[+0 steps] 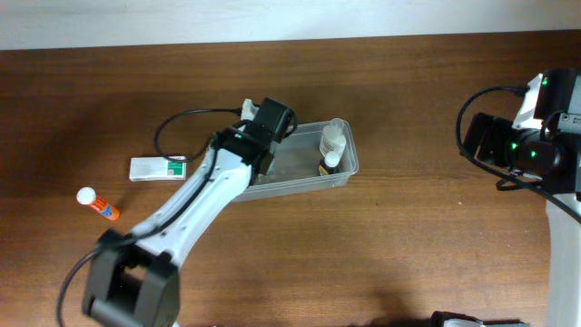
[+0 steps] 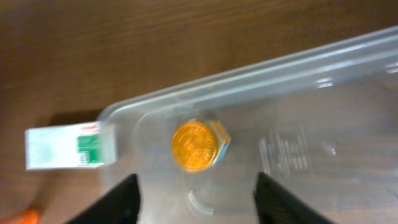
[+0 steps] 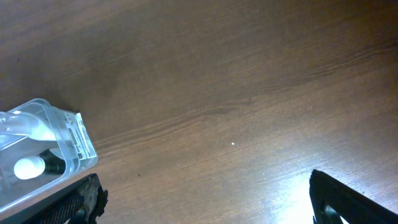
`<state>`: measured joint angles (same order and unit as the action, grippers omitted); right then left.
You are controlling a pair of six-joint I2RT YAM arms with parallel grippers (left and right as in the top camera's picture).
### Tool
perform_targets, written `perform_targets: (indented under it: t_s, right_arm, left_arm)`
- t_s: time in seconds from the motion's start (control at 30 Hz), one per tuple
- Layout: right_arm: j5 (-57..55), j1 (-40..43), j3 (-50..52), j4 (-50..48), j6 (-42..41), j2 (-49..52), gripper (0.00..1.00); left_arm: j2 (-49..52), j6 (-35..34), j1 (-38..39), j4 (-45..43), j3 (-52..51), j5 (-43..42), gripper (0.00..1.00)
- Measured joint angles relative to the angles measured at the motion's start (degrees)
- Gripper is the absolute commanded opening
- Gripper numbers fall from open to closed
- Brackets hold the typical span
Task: Pack container
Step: 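Open the left gripper and move it left to the orange tube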
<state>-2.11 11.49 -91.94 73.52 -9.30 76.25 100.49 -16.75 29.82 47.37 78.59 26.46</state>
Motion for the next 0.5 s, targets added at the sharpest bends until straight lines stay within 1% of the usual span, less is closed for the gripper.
perform_targets:
  t_s: [0.03, 0.23, 0.4, 0.5]
  right_arm:
    - [0.0, 0.0, 0.0, 0.0, 0.0, 0.0, 0.98]
    - [0.02, 0.0, 0.0, 0.0, 0.02, 0.0, 0.99]
    - [0.02, 0.0, 0.0, 0.0, 0.02, 0.0, 0.98]
    - [0.02, 0.0, 0.0, -0.02, 0.0, 0.0, 0.98]
  left_arm:
    - [-1.99, -0.04, -0.07, 1.68, 0.44, -0.35, 0.68]
    - [-12.35, -2.43, -2.47, 9.57, 1.11, -2.49, 0.75]
    - [-20.09, -4.5, -8.46, 16.57, 1.22, -3.17, 0.84]
    - [-22.05, -5.16, -13.4, 19.54, 1.25, -3.5, 0.86]
